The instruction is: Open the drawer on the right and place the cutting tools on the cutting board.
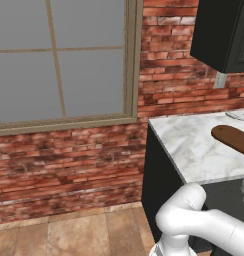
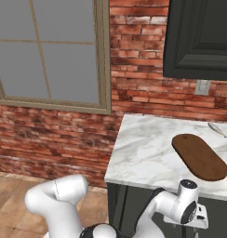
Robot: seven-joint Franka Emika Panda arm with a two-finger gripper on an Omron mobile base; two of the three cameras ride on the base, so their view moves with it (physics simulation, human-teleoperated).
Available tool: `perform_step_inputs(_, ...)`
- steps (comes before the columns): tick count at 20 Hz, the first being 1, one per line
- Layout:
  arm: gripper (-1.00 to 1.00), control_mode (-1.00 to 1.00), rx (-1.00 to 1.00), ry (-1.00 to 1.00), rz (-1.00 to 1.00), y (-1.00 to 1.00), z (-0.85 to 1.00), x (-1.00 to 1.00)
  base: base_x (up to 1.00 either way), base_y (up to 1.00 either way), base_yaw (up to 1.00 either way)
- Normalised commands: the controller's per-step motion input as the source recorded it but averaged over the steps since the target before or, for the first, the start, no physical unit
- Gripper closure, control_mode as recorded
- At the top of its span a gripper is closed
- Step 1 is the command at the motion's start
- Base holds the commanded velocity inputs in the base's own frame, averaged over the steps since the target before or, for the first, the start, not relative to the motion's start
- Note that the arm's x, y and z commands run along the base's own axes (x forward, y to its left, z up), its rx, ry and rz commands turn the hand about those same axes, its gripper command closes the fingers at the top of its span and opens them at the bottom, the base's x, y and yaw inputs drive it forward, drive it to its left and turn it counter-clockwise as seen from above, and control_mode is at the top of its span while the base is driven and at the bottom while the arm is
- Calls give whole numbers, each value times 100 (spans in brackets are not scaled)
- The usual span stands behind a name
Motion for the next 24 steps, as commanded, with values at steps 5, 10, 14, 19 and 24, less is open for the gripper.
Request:
perform_step_inputs(5,-100,-100,0,0,0,-3,-15,4,0,0,0)
perform_step_inputs(10,-100,-100,0,0,0,-1,-15,6,0,0,0)
perform_step_inputs(14,-100,-100,0,0,0,-3,-14,6,0,0,0)
perform_step_inputs(19,-100,-100,0,0,0,-3,-14,5,0,0,0)
perform_step_inputs(24,-100,-100,0,0,1,-1,-16,1,0,0,0)
